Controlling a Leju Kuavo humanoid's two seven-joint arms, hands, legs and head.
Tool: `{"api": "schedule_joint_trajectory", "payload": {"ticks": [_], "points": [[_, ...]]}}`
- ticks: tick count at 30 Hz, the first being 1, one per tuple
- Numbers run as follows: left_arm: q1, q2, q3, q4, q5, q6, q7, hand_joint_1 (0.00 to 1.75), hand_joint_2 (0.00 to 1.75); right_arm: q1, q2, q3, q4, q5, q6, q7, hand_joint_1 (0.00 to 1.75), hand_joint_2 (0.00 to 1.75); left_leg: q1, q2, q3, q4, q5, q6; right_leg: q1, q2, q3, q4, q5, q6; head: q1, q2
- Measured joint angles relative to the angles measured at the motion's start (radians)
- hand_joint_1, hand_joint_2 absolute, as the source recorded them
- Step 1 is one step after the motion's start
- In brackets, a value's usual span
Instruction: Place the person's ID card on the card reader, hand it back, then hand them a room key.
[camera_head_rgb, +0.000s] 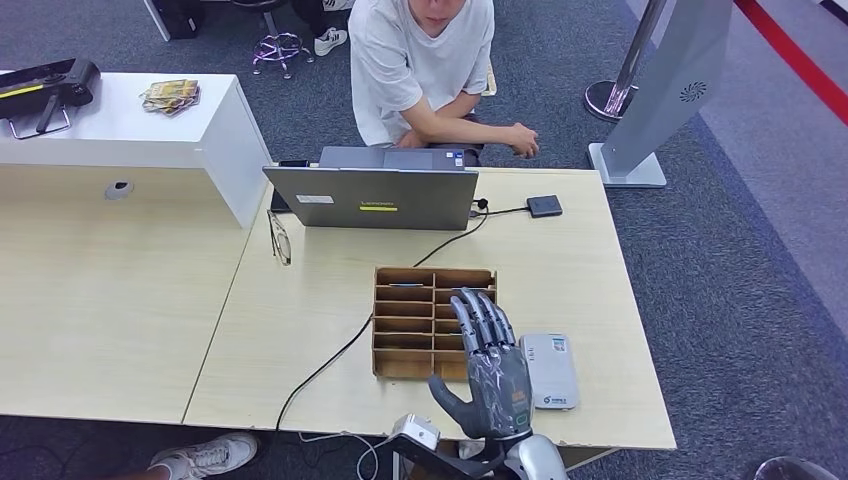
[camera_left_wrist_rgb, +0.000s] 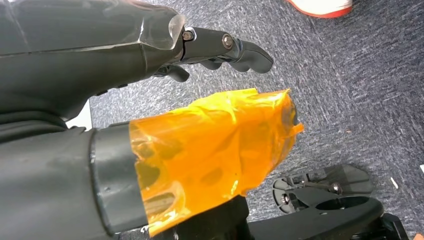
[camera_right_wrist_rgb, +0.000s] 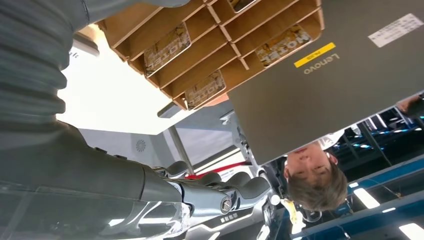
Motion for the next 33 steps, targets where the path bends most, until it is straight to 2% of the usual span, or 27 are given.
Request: {"api": "schedule_joint_trajectory", "payload": {"ticks": [16,33], "points": [[-0.007,0.0,-0.007,0.0,-0.018,-0.009,0.016,0.0,0.0,-0.043,0.0,-0.027,0.094,0.111,0.006,0.092,0.0,1.75,0.0,0.0,0.0,0.0,0.0,0.0,0.0,0.0,0.0,0.0,0.0,0.0,0.0,0.0],[-0.012,-0.002,-0.009,0.0,-0.022,-0.013,0.018,0.0,0.0,-0.055,0.0,-0.069,0.171,0.125,0.019,0.109,0.04,1.75,0.0,0.0,0.0,0.0,0.0,0.0,0.0,0.0,0.0,0.0,0.0,0.0,0.0,0.0]]}}
